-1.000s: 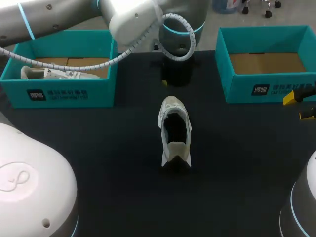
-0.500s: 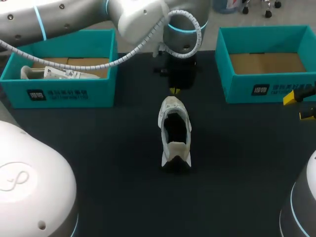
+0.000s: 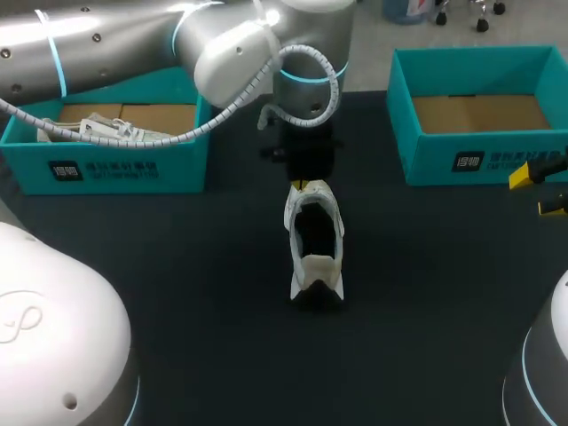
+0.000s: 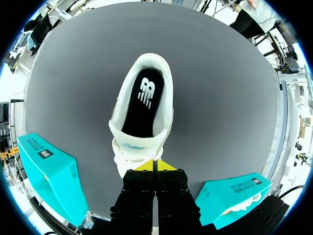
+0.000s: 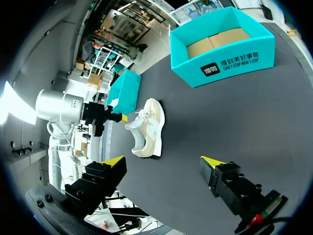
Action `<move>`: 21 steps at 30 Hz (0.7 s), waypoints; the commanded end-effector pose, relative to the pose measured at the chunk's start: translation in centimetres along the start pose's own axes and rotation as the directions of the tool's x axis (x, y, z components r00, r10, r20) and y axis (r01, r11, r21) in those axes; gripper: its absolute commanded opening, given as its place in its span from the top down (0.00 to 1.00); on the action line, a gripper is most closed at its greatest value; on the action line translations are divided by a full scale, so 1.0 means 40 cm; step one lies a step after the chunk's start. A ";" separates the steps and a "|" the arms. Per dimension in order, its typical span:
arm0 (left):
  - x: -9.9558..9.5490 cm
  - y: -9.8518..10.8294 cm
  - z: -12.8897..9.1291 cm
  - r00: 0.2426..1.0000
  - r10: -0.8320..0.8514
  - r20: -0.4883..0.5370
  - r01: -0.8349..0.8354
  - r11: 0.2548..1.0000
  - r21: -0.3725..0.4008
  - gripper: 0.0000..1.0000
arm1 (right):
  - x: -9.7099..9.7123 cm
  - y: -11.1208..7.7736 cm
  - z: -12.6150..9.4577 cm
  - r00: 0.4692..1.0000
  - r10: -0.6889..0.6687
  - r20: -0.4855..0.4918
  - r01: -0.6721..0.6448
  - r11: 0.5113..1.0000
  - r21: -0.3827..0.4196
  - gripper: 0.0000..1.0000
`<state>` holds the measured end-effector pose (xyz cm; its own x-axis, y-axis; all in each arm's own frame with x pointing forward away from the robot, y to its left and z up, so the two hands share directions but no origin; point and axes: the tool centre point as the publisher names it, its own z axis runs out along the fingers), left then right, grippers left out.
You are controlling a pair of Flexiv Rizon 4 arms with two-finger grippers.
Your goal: Take the shoe out of the shoebox, open the shoe tongue, remove and reinsert the insole, then place the shoe into the shoebox
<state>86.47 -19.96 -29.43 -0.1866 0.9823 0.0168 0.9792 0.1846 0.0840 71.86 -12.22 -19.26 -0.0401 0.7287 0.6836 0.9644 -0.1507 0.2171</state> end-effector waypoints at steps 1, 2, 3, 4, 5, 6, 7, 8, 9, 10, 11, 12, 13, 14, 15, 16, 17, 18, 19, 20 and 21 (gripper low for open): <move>-0.010 -0.009 0.024 1.000 0.007 -0.003 -0.007 1.000 0.012 1.00 | 0.001 -0.001 0.002 1.000 0.001 0.003 -0.001 1.000 0.000 0.00; -0.013 -0.013 0.027 1.000 0.008 -0.009 -0.008 1.000 0.020 1.00 | 0.001 -0.001 0.002 1.000 0.001 0.003 -0.001 1.000 0.000 0.00; -0.014 -0.018 0.030 1.000 0.008 -0.011 -0.007 1.000 0.019 1.00 | 0.001 -0.001 0.002 1.000 0.001 0.003 -0.001 1.000 0.000 0.00; -0.016 -0.023 0.035 1.000 0.011 -0.007 -0.011 1.000 0.026 1.00 | 0.001 -0.001 0.002 1.000 0.001 0.003 -0.001 1.000 0.000 0.00; -0.017 -0.027 0.042 1.000 0.012 -0.011 -0.011 0.999 0.034 1.00 | 0.001 -0.001 0.002 1.000 0.001 0.003 -0.001 1.000 0.000 0.00; -0.019 -0.032 0.047 1.000 0.011 -0.012 -0.011 0.999 0.037 1.00 | 0.001 -0.001 0.002 1.000 0.001 0.003 -0.001 1.000 0.000 0.00; -0.021 -0.038 0.051 1.000 0.016 -0.011 -0.015 0.999 0.043 1.00 | 0.001 -0.001 0.002 1.000 0.001 0.003 -0.001 1.000 0.000 0.00; -0.024 -0.042 0.056 1.000 0.018 -0.013 -0.017 0.999 0.046 1.00 | 0.001 -0.001 0.002 1.000 0.001 0.003 -0.001 1.000 0.000 0.00; -0.026 -0.046 0.059 1.000 0.021 -0.014 -0.020 0.998 0.054 1.00 | 0.001 -0.001 0.002 1.000 0.001 0.003 -0.001 1.000 0.000 0.00; -0.026 -0.048 0.061 1.000 0.023 -0.012 -0.023 0.998 0.057 1.00 | 0.001 -0.001 0.002 1.000 0.001 0.003 -0.001 1.000 0.000 0.00; -0.026 -0.051 0.061 1.000 0.024 -0.013 -0.023 0.998 0.060 1.00 | 0.001 -0.001 0.002 1.000 0.001 0.003 -0.001 1.000 0.000 0.00; -0.024 -0.054 0.057 1.000 0.024 -0.014 -0.023 0.998 0.060 1.00 | 0.001 -0.001 0.002 1.000 0.001 0.003 -0.001 1.000 0.000 0.00; -0.020 -0.055 0.052 1.000 0.024 -0.015 -0.023 0.998 0.056 1.00 | 0.001 -0.001 0.002 1.000 0.001 0.003 -0.001 1.000 0.000 0.00; -0.016 -0.056 0.046 1.000 0.021 -0.018 -0.020 0.998 0.051 1.00 | 0.001 -0.001 0.002 1.000 0.001 0.003 -0.001 1.000 0.000 0.00; -0.011 -0.054 0.039 1.000 0.019 -0.020 -0.018 0.999 0.047 1.00 | 0.001 -0.001 0.002 1.000 0.001 0.003 -0.001 1.000 0.000 0.00; -0.006 -0.051 0.030 1.000 0.018 -0.016 -0.017 0.999 0.041 1.00 | 0.001 -0.001 0.002 1.000 0.001 0.003 -0.001 1.000 0.000 0.00; -0.003 -0.043 0.020 1.000 0.011 -0.011 -0.011 1.000 0.029 1.00 | 0.001 -0.001 0.002 1.000 0.001 0.003 -0.001 1.000 0.000 0.00; -0.002 -0.035 0.011 1.000 0.008 -0.009 -0.008 1.000 0.017 1.00 | 0.001 -0.001 0.002 1.000 0.001 0.003 -0.001 1.000 0.000 0.00; -0.003 -0.026 0.004 1.000 0.008 -0.006 -0.008 1.000 0.011 1.00 | 0.001 -0.001 0.002 1.000 0.001 0.003 -0.001 1.000 0.000 0.00; -0.008 -0.013 0.000 1.000 0.010 -0.001 -0.010 1.000 0.008 1.00 | 0.001 -0.001 0.002 1.000 0.001 0.003 -0.001 1.000 0.000 0.00; -0.015 -0.003 -0.003 1.000 0.018 0.007 -0.018 1.000 0.000 1.00 | 0.001 -0.001 0.002 1.000 0.001 0.003 -0.001 1.000 0.000 0.00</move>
<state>86.26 -21.02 -30.20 -0.1768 0.9841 0.0187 0.9814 0.1748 0.0795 71.86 -12.22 -19.26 -0.0401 0.7287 0.6837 0.9645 -0.1506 0.2171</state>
